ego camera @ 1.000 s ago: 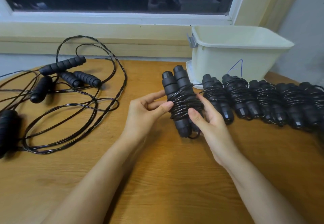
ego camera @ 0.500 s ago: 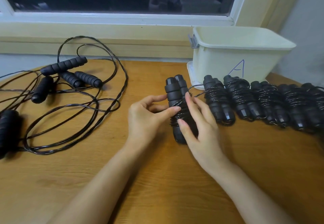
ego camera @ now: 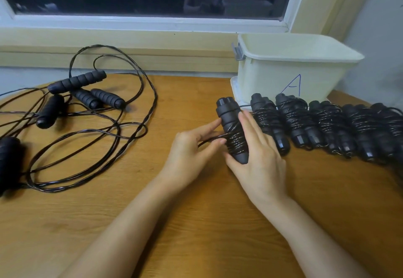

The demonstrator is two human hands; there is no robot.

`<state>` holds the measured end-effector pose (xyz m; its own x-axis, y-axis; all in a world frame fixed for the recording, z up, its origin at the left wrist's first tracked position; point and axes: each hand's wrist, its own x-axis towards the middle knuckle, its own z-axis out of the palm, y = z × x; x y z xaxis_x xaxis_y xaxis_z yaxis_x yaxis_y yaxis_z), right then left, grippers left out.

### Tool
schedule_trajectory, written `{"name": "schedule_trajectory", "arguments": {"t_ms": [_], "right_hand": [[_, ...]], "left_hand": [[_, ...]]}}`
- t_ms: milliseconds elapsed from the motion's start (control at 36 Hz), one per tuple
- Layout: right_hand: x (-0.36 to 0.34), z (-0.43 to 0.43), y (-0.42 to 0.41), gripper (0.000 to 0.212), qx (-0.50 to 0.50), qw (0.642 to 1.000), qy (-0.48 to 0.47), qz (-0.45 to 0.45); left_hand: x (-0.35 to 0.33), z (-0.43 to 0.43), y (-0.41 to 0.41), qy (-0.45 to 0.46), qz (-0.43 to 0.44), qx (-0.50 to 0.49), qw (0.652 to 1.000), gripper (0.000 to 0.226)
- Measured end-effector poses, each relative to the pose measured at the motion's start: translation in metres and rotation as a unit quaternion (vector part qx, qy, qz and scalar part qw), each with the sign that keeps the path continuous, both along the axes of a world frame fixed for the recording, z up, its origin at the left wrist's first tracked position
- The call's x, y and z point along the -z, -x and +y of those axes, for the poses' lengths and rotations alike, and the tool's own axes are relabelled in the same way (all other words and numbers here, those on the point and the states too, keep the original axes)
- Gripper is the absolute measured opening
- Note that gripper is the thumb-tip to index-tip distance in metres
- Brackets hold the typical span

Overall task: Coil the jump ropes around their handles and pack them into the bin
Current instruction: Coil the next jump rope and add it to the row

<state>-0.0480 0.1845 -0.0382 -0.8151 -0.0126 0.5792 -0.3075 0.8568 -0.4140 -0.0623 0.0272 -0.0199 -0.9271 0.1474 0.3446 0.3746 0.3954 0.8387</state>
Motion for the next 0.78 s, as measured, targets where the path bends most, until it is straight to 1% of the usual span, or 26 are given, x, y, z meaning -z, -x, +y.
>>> {"name": "schedule_trajectory", "arguments": {"t_ms": [56, 111, 167, 222, 333, 444, 556, 611, 667, 722, 778], "right_hand": [[-0.001, -0.001, 0.0, 0.084, -0.006, 1.0, 0.008, 0.008], [-0.001, -0.002, -0.001, 0.08, -0.011, 1.0, 0.016, 0.016], [0.0, -0.003, -0.002, 0.078, -0.02, 0.999, 0.029, 0.018], [0.001, -0.003, -0.001, 0.077, -0.041, 0.997, 0.057, 0.016], [0.004, -0.001, 0.002, 0.077, -0.122, 0.983, 0.133, 0.003], [0.002, 0.0, 0.003, 0.074, -0.181, 0.964, 0.197, -0.009], [-0.004, -0.002, -0.002, 0.07, -0.226, 0.946, 0.23, -0.028], [-0.006, -0.006, -0.007, 0.068, -0.249, 0.932, 0.256, -0.056], [-0.008, -0.007, -0.008, 0.069, -0.265, 0.922, 0.271, -0.077], [-0.007, -0.006, -0.008, 0.07, -0.269, 0.919, 0.272, -0.093], [-0.007, -0.005, -0.006, 0.072, -0.264, 0.921, 0.265, -0.106]], "left_hand": [[-0.001, -0.002, 0.001, 0.031, 0.034, -0.017, 0.999, 0.05], [-0.002, -0.005, 0.002, 0.023, 0.041, -0.044, 0.998, 0.049], [-0.004, -0.008, 0.003, 0.003, 0.028, -0.061, 0.998, 0.053], [-0.007, -0.009, 0.003, -0.024, 0.01, -0.065, 0.998, 0.059], [-0.012, -0.009, 0.002, -0.107, -0.051, -0.046, 0.992, 0.075], [-0.016, -0.011, 0.003, -0.152, -0.097, -0.023, 0.983, 0.084], [-0.015, -0.012, 0.005, -0.196, -0.156, 0.009, 0.968, 0.09], [-0.016, -0.014, 0.006, -0.225, -0.186, 0.031, 0.956, 0.086], [-0.017, -0.017, 0.006, -0.242, -0.202, 0.048, 0.948, 0.073], [-0.018, -0.018, 0.006, -0.254, -0.208, 0.052, 0.943, 0.062], [-0.018, -0.018, 0.006, -0.278, -0.212, 0.041, 0.936, 0.058]]}}
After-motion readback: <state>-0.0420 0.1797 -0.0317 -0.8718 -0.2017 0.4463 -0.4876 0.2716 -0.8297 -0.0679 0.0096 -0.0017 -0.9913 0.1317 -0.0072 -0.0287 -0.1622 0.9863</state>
